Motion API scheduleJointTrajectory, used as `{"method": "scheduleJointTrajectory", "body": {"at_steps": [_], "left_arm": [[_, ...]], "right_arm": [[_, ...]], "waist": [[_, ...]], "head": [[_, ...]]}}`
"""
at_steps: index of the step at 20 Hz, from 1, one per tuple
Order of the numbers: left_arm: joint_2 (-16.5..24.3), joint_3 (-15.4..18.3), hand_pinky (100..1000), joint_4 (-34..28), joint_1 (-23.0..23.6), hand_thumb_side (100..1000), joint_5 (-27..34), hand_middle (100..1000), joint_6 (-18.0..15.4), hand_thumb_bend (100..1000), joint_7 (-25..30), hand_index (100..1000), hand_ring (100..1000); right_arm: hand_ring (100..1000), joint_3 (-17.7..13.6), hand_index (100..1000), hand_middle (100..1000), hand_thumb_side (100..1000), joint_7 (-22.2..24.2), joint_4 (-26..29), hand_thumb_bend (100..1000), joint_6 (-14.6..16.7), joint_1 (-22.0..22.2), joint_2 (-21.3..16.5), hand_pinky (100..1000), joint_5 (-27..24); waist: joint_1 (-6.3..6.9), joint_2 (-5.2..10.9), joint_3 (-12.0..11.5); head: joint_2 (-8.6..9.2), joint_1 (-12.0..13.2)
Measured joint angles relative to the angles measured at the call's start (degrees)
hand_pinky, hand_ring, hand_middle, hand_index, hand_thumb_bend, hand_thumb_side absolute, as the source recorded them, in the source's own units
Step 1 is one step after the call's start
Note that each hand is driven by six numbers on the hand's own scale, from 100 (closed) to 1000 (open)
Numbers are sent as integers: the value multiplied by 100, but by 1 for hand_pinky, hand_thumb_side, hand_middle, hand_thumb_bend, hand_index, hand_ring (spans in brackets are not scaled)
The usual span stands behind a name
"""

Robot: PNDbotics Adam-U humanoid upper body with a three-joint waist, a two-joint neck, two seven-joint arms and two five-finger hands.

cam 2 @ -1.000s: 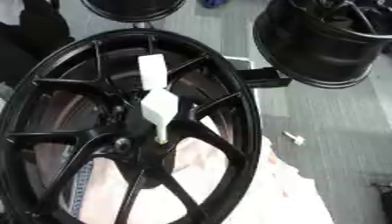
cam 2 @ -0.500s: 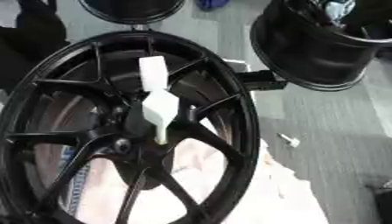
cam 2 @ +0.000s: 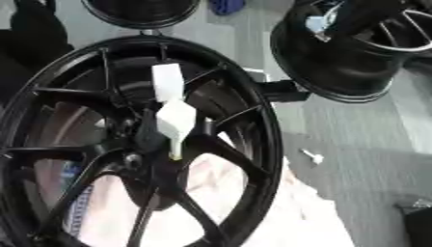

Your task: Pull the pin out of the wheel hub.

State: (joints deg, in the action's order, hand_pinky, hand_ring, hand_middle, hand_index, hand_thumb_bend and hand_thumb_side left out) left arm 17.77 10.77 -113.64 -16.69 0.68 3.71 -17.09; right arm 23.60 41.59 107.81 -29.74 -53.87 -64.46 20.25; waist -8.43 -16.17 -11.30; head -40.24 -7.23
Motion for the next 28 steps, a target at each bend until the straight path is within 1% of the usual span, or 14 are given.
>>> {"method": "scheduleJointTrajectory", "body": {"at_steps": [3, 7, 11, 16, 19, 20, 22, 26, 28], "left_arm": [[61, -1, 654, 0, 16, 338, 0, 546, 9, 221, 9, 714, 530], [85, 1, 654, 0, 31, 336, -1, 547, 12, 222, 5, 714, 531], [85, 25, 655, 0, 35, 330, -19, 548, 16, 227, -49, 714, 533], [120, 119, 656, 0, 35, 325, -28, 548, 16, 230, -200, 714, 534], [132, 156, 656, 0, 35, 324, -44, 549, 19, 233, -256, 715, 535], [132, 167, 656, 0, 35, 322, -48, 549, 22, 234, -271, 715, 535], [132, 184, 656, 0, 35, 321, -52, 549, 22, 234, -295, 715, 535], [132, 199, 657, 0, 35, 318, -56, 549, 30, 236, -318, 715, 536], [133, 201, 657, 0, 36, 318, -59, 549, 30, 236, -319, 715, 536]], "right_arm": [[859, 248, 846, 798, 465, 180, -324, 100, 180, -319, 322, 966, 116], [859, 524, 846, 799, 501, 335, -672, 100, 335, -637, 674, 959, 173], [859, 757, 844, 798, 533, 438, -972, 100, 438, -946, 1012, 951, 186], [858, 997, 847, 795, 620, 501, -1302, 100, 501, -1265, 1458, 929, 151], [858, 1110, 850, 794, 665, 529, -1441, 100, 529, -1380, 1673, 918, 62], [860, 1140, 858, 796, 700, 539, -1478, 100, 539, -1417, 1733, 913, 26], [860, 1193, 861, 797, 722, 557, -1525, 100, 557, -1461, 1834, 909, -72], [856, 1279, 864, 791, 715, 594, -1546, 100, 594, -1493, 1962, 898, -267], [856, 1291, 867, 790, 731, 593, -1546, 100, 594, -1497, 1994, 894, -346]], "waist": [[0, 13, 1], [1, 30, 5], [1, 74, 35], [5, 110, 32], [5, 134, 25], [5, 144, 23], [5, 161, 10], [7, 202, -10], [11, 218, -22]], "head": [[1, 24], [44, 43], [59, 33], [42, -32], [-48, -94], [-85, -113], [-162, -153], [-298, -207], [-316, -219]]}}
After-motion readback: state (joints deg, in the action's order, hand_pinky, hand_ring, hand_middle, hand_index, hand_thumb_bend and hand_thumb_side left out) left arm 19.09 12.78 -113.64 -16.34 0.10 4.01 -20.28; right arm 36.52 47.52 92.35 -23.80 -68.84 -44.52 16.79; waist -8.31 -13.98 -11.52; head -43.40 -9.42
